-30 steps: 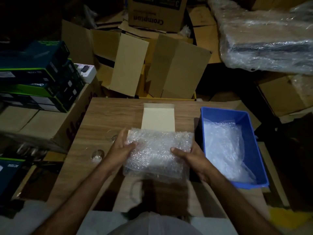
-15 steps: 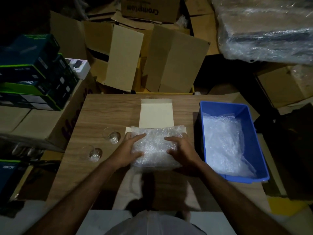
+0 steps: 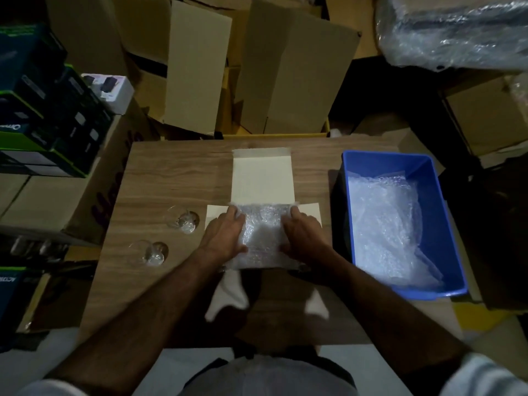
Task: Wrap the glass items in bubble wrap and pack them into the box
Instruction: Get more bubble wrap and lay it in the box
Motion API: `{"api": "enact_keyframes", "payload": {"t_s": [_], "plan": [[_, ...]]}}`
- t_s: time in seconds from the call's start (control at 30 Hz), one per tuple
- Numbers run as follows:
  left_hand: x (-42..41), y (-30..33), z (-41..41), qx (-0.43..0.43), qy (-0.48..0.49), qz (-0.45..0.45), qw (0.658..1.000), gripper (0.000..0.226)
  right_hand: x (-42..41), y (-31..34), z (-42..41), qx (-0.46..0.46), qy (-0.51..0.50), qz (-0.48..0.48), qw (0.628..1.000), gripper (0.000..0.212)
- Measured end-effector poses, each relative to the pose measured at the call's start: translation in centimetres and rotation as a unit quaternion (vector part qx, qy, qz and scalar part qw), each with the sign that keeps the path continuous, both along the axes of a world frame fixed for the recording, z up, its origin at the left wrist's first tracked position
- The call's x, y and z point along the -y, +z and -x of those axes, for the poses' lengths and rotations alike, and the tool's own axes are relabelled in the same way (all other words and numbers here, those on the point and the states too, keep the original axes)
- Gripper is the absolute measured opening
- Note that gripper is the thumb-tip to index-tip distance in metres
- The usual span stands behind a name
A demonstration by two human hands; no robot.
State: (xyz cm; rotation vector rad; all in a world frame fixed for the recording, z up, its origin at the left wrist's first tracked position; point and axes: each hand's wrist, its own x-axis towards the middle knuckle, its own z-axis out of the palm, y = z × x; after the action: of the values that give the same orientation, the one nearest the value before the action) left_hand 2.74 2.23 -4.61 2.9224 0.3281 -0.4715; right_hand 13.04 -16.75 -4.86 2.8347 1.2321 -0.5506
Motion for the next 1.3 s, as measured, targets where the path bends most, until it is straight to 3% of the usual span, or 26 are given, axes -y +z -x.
{"api": "enact_keyframes", "payload": {"t_s": [0.17, 0.33, 0.47, 0.53, 0.6, 0.73, 0.87, 1.0, 1.1, 1.3], "plan": [[0.8, -1.2, -0.1, -0.033, -0.022, -0.081, 0.996, 0.081, 0.1, -1.6, -0.4, 0.047, 0.063, 0.02, 0.997, 0.065], [1.8, -1.6, 0.3, 0.012, -0.003, -0.119, 0.993, 0.08, 0.4, -1.3, -0.1, 0.08, 0.041, 0.015, 0.996, 0.044], [2.6, -0.9, 0.8, 0.085, -0.024, -0.056, 0.994, 0.06, 0.9, -0.8, 1.7, 0.124, 0.044, -0.105, 0.986, 0.03], [2.6, -0.8, 0.4, 0.075, -0.047, -0.005, 0.996, 0.054, 0.6, -0.6, 2.9, 0.076, 0.065, -0.131, 0.986, 0.015], [2.6, -0.9, -0.4, 0.005, -0.033, 0.036, 0.999, 0.057, -0.2, -0.6, 3.6, -0.005, 0.06, -0.097, 0.993, 0.01], [2.8, -1.2, -1.7, -0.097, -0.034, 0.027, 0.994, 0.087, -1.3, -2.7, 3.4, -0.058, 0.043, -0.011, 0.997, 0.025], [3.5, -2.2, -1.7, -0.133, -0.032, -0.023, 0.99, 0.092, -1.5, -5.3, 2.7, -0.044, 0.003, 0.022, 0.999, 0.044], [3.9, -3.3, -1.8, -0.133, -0.016, -0.037, 0.99, 0.082, -1.6, -6.5, 2.6, -0.066, -0.05, 0.001, 0.997, 0.056], [4.1, -4.0, -1.8, -0.123, -0.014, -0.049, 0.991, 0.067, -1.3, -6.8, 2.8, -0.042, -0.03, -0.006, 0.999, 0.063], [4.2, -5.3, -1.5, -0.093, -0.002, -0.083, 0.992, 0.055, -2.0, -6.5, 2.2, -0.012, 0.029, 0.019, 0.999, 0.052]]}}
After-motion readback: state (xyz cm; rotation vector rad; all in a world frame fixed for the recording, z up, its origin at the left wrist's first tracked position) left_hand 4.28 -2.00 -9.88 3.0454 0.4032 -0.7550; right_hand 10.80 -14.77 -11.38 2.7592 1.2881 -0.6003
